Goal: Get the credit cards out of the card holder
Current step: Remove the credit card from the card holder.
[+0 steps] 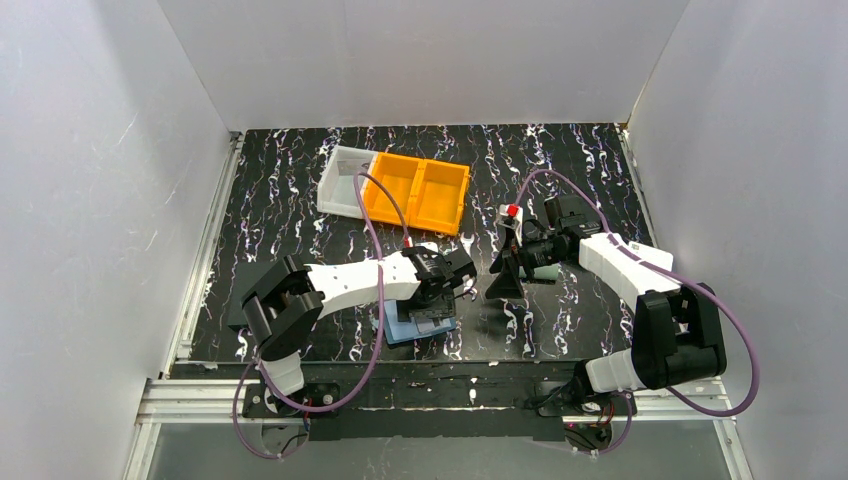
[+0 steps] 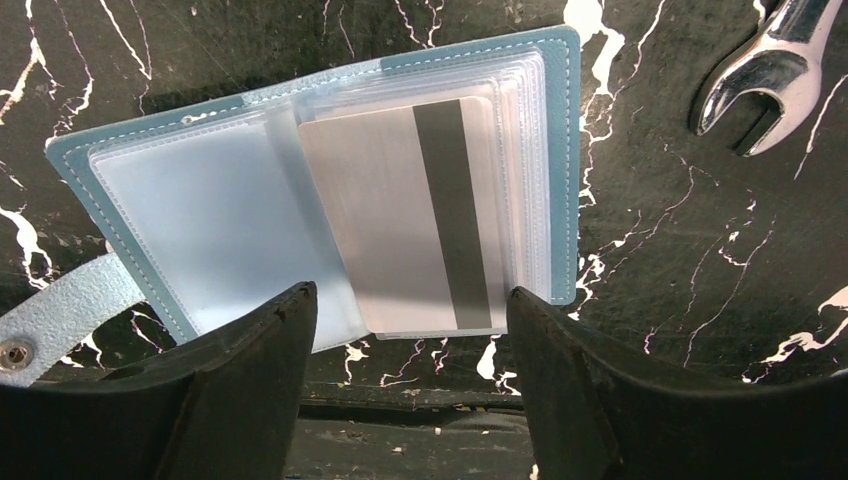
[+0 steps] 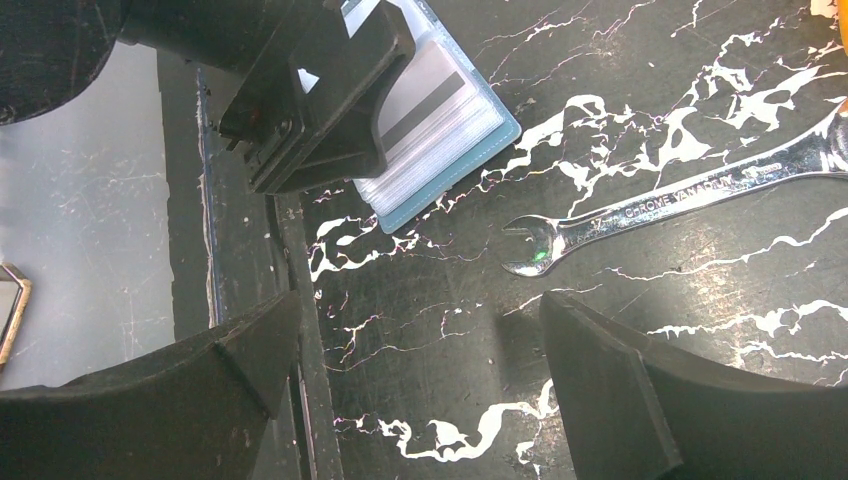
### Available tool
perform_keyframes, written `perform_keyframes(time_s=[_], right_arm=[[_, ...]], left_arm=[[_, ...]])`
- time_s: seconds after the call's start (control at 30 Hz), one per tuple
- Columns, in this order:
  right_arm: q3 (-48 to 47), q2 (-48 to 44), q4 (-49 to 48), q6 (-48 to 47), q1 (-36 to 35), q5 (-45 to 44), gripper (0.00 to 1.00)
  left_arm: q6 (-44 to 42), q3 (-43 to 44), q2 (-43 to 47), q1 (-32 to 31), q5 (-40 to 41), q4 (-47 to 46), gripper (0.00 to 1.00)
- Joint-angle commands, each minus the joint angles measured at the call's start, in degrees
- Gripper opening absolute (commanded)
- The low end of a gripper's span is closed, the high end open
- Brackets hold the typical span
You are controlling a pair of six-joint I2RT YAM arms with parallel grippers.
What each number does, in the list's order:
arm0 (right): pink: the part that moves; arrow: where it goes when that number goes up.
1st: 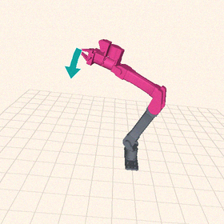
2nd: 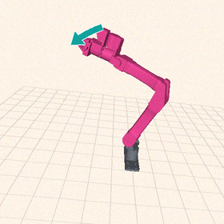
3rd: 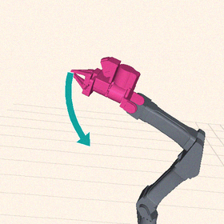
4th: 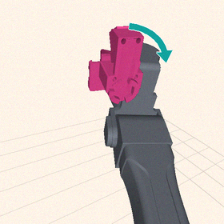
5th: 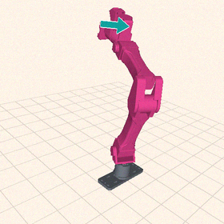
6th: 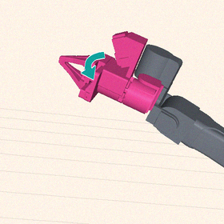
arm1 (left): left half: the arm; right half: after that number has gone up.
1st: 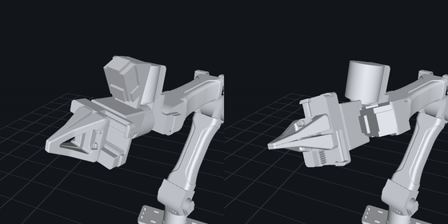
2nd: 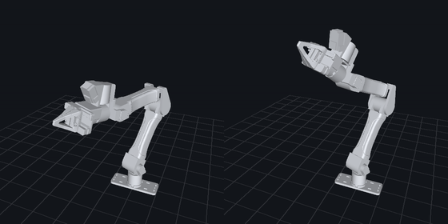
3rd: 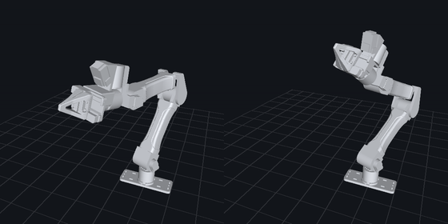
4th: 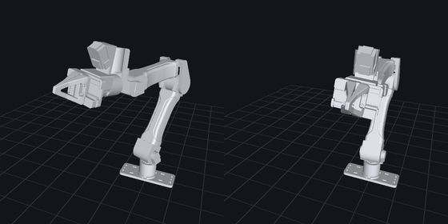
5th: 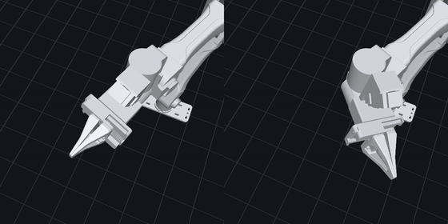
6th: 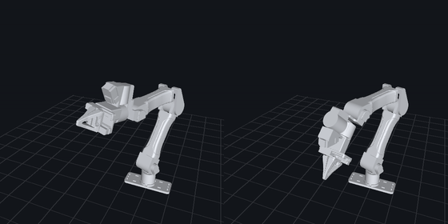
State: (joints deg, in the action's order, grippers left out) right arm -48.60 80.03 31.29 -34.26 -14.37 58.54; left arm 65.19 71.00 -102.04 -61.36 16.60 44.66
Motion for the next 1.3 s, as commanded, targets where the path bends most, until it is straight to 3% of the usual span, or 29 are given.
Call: perform_keyframes(time_s=[0.0, 0.4, 0.77, 0.9, 1.1, 1.27], right_arm=[[-0.18, 0.01, -0.67, -0.01, -0.16, 0.91, 0.98], [-0.22, -0.18, -0.36, -0.36, -0.22, 0.96, 0.98], [-0.27, -0.14, -0.25, -0.54, -0.22, 1.04, 0.98], [-0.16, -0.21, -0.19, -0.61, -0.22, 1.31, 0.98], [-0.01, 0.02, -0.17, -0.59, -0.22, 2.07, 0.98], [0.53, 0.68, -1.31, 1.25, -1.07, 4.51, 0.98]], left_arm=[[0.32, 1.30, -0.41, -0.29, 0.79, 0.77, 0.68], [1.10, -0.01, -0.96, -0.17, 0.26, 0.43, 0.67], [1.22, -4.97, 4.23, 0.09, -0.36, -1.46, 0.50], [-0.53, -13.02, 10.76, 2.04, -4.86, -9.90, 0.40], [-1.32, -28.15, 22.04, 6.56, -13.43, -29.13, 0.39], [-3.66, -32.16, 25.77, 8.21, -15.78, -33.48, 0.38]])
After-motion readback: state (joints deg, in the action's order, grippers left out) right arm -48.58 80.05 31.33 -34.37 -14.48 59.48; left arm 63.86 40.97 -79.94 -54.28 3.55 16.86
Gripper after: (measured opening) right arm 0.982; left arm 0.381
